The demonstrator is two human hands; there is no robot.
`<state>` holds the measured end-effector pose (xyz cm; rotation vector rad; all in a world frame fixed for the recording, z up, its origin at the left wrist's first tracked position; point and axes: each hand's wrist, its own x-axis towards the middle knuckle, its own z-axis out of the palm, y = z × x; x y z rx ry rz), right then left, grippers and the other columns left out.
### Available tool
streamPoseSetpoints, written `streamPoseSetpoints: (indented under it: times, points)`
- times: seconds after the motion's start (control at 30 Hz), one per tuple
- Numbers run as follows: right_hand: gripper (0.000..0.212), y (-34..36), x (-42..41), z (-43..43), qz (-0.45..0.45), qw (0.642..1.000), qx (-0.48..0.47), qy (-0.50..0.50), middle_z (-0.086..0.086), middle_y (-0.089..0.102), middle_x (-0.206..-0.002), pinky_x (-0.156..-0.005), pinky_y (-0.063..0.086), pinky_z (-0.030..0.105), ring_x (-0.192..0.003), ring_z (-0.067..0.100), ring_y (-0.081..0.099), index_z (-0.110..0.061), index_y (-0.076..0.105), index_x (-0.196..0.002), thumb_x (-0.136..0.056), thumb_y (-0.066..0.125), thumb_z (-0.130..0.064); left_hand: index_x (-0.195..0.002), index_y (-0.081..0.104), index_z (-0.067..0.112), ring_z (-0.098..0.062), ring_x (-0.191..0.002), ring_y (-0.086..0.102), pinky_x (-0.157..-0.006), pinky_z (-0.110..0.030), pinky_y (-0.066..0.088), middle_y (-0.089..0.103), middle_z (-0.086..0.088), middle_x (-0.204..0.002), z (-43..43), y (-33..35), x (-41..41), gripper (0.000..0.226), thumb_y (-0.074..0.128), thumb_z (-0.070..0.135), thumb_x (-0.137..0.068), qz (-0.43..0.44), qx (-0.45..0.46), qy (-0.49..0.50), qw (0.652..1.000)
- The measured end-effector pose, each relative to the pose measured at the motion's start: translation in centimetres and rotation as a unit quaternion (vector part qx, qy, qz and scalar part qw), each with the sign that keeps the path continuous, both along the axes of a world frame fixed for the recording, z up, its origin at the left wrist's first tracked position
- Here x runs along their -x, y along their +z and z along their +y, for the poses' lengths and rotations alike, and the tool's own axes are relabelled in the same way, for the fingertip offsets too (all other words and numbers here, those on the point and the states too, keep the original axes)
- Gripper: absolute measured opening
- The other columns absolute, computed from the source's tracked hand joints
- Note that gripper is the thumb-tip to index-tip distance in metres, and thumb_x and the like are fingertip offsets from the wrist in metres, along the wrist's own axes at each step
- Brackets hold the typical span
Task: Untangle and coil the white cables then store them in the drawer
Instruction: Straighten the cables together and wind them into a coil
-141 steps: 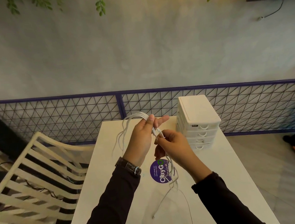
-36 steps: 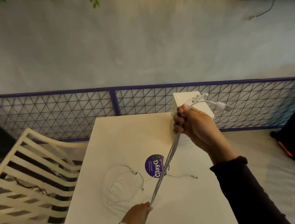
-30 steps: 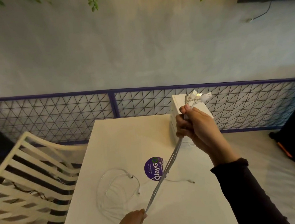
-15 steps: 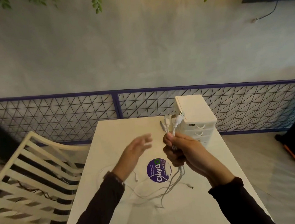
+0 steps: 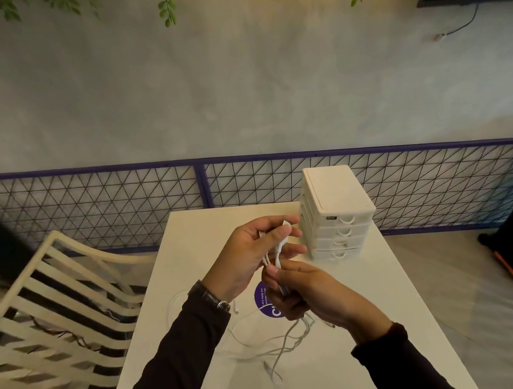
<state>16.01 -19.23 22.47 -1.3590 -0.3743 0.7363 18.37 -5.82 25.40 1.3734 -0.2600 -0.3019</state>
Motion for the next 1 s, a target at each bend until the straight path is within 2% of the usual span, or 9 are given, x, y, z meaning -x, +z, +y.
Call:
streamPoseSetpoints:
  times: [0.23, 0.37, 0.53, 0.67, 0.73, 0.8, 0.83, 0.9, 1.0]
  points:
    - [0.026, 0.0, 0.2, 0.1, -0.027, 1.0, -0.004, -0.013, -0.001, 0.034, -0.053, -0.048, 0.018, 0.028, -0.047, 0.014, 0.024, -0.014, 0.042, -0.076, -0.095, 0.037, -0.031, -0.086, 0.054, 0.008, -0.029, -0.086, 0.071, -0.085, -0.031, 0.056, 0.069, -0.004, -0.08, -0.3, -0.3, 0.1, 0.021, 0.038, -0.003, -0.093, 0.011, 0.036, 0.025, 0.999]
    - [0.027, 0.1, 0.0, -0.5, -0.018, 1.0, -0.01, -0.023, -0.002, 0.032, -0.054, -0.042, 0.022, 0.018, -0.046, 0.011, 0.022, -0.016, 0.043, -0.075, -0.099, 0.036, -0.026, -0.086, 0.052, 0.011, -0.031, -0.095, 0.068, -0.083, -0.028, 0.055, 0.066, -0.003, -0.076, 0.3, -0.4, 0.1, 0.022, 0.036, -0.004, -0.093, 0.012, 0.017, 0.016, 1.0]
    - [0.031, 0.9, -0.8, -1.5, -0.013, 0.995, 0.092, 0.04, -0.008, 0.035, -0.053, -0.039, 0.023, 0.013, -0.042, 0.005, 0.026, -0.018, 0.046, -0.071, -0.1, 0.036, -0.022, -0.104, 0.063, 0.02, -0.016, -0.112, 0.061, -0.095, -0.03, 0.048, 0.069, 0.002, -0.112, 2.9, 1.0, -0.6, 0.02, 0.051, 0.01, -0.092, -0.073, -0.182, -0.057, 0.979]
    - [0.027, 1.6, -1.1, -1.4, -0.044, 0.968, 0.192, 0.155, -0.006, 0.033, -0.053, -0.041, 0.017, 0.018, -0.042, 0.006, 0.024, -0.018, 0.048, -0.072, -0.098, 0.041, -0.021, -0.121, 0.057, 0.03, 0.001, -0.125, 0.044, -0.107, -0.022, 0.03, 0.054, 0.013, -0.134, 3.5, 3.6, -1.0, 0.039, 0.065, 0.027, -0.083, -0.117, -0.386, -0.191, 0.895]
    - [0.022, 2.1, -1.0, -1.1, -0.063, 0.949, 0.231, 0.206, -0.005, 0.031, -0.053, -0.044, 0.014, 0.023, -0.044, 0.008, 0.021, -0.016, 0.046, -0.072, -0.093, 0.041, -0.019, -0.123, 0.056, 0.031, 0.001, -0.12, 0.046, -0.098, -0.019, 0.034, 0.056, 0.011, -0.132, 2.9, 3.7, -0.9, 0.048, 0.071, 0.034, -0.077, -0.102, -0.474, -0.297, 0.822]
    - [0.023, 2.6, -1.0, -0.9, -0.09, 0.928, 0.271, 0.24, -0.008, 0.033, -0.049, -0.045, 0.017, 0.024, -0.044, 0.009, 0.022, -0.012, 0.047, -0.073, -0.095, 0.042, -0.015, -0.113, 0.062, 0.023, -0.004, -0.098, 0.059, -0.084, -0.031, 0.046, 0.067, -0.002, -0.116, 2.4, 2.9, -0.7, 0.047, 0.073, 0.042, -0.072, -0.075, -0.497, -0.376, 0.779]
    - [0.023, 2.8, -1.0, -0.8, -0.107, 0.917, 0.293, 0.247, -0.009, 0.036, -0.049, -0.045, 0.019, 0.023, -0.044, 0.01, 0.024, -0.008, 0.051, -0.075, -0.096, 0.043, -0.016, -0.108, 0.063, 0.017, -0.005, -0.085, 0.062, -0.077, -0.036, 0.047, 0.068, -0.008, -0.113, 2.3, 2.4, -0.6, 0.042, 0.072, 0.04, -0.074, -0.052, -0.486, -0.402, 0.774]
    - [0.026, 3.4, -0.9, -0.7, -0.141, 0.899, 0.331, 0.249, -0.002, 0.039, -0.056, -0.048, 0.025, 0.023, -0.049, 0.013, 0.029, -0.004, 0.058, -0.085, -0.096, 0.047, -0.024, -0.105, 0.061, 0.015, -0.002, -0.07, 0.066, -0.072, -0.028, 0.046, 0.067, -0.017, -0.115, 2.5, 1.4, -0.6, 0.022, 0.065, 0.021, -0.085, 0.027, -0.429, -0.45, 0.783]
    - [0.026, 4.2, -0.8, -0.9, -0.221, 0.874, 0.369, 0.226, 0.008, 0.051, -0.064, -0.055, 0.035, 0.021, -0.056, 0.014, 0.039, -0.006, 0.062, -0.086, -0.092, 0.055, -0.03, -0.12, 0.053, 0.004, -0.004, -0.062, 0.066, -0.07, -0.016, 0.051, 0.064, -0.023, -0.112, 3.1, 0.5, -0.3, 0.028, 0.053, 0.007, -0.092, 0.114, -0.365, -0.464, 0.799]
